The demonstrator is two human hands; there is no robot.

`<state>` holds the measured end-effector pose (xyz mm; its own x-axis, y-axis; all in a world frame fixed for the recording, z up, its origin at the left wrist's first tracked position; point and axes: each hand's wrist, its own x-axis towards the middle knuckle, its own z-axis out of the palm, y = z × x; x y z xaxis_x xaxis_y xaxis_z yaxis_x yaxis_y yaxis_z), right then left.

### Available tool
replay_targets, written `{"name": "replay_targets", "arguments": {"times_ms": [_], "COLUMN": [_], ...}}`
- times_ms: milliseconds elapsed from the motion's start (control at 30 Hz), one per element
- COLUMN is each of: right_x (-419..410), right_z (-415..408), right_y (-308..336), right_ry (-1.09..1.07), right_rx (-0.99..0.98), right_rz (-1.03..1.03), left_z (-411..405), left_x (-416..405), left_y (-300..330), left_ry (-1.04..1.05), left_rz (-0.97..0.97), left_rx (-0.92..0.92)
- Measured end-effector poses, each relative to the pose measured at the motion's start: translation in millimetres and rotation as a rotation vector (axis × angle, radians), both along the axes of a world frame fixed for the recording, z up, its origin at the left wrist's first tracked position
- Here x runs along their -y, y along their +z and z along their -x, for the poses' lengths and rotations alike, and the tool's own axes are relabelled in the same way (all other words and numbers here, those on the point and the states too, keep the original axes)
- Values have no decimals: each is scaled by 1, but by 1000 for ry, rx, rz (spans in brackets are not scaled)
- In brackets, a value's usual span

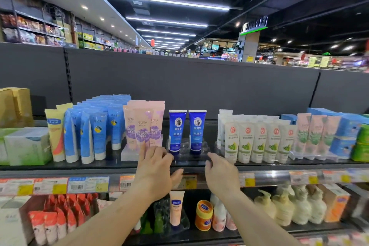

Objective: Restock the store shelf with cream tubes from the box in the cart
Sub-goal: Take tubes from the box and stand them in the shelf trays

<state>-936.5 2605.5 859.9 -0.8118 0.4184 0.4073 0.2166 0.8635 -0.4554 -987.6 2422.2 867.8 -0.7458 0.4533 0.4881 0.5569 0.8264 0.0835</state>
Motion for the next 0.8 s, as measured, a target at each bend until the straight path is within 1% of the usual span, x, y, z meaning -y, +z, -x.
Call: {"name": "replay_targets", "arguments": {"times_ms": [67,100,133,200,333,467,500,567,633,700,800], "right_x": [-4,-8,-11,-22,-68,-138,-155,-187,-214,-228,-239], "right_z": [-5,-9,-15,-27,-50,-70,-74,-81,-84,-84,-80], "right_y": [1,0,0,-2,-2,0,1,3,4,3,0], "right_ry": [-13,-16,-19,-38,-102,-218,-243,-264,-256,-184,-97], "right_rx": [-60,-88,-111,-134,-219,-264,-252,-158,-61,25,35], "right_rz": [12,11,6,-36,-71,-110,-112,-123,-115,-79,-51], "left_z": [5,5,3,-7,-26,-39,-42,-50,-56,-59,-64], "left_x": [-7,-13,-20,-38,-80,-121,-131,-151,-165,-175,-185], "left_y": [-10,-13,-15,-17,-20,-19,-18,-17,-14,-13,-16], "left_ry": [-59,-92,-117,-135,-196,-171,-139,-47,25,95,150], "left_rz": [-146,-214,-255,-270,-206,-178,-194,-248,-232,-192,-201], "left_rx": [-162,-210,-214,-177,-118,-68,-50,9,67,127,176]}}
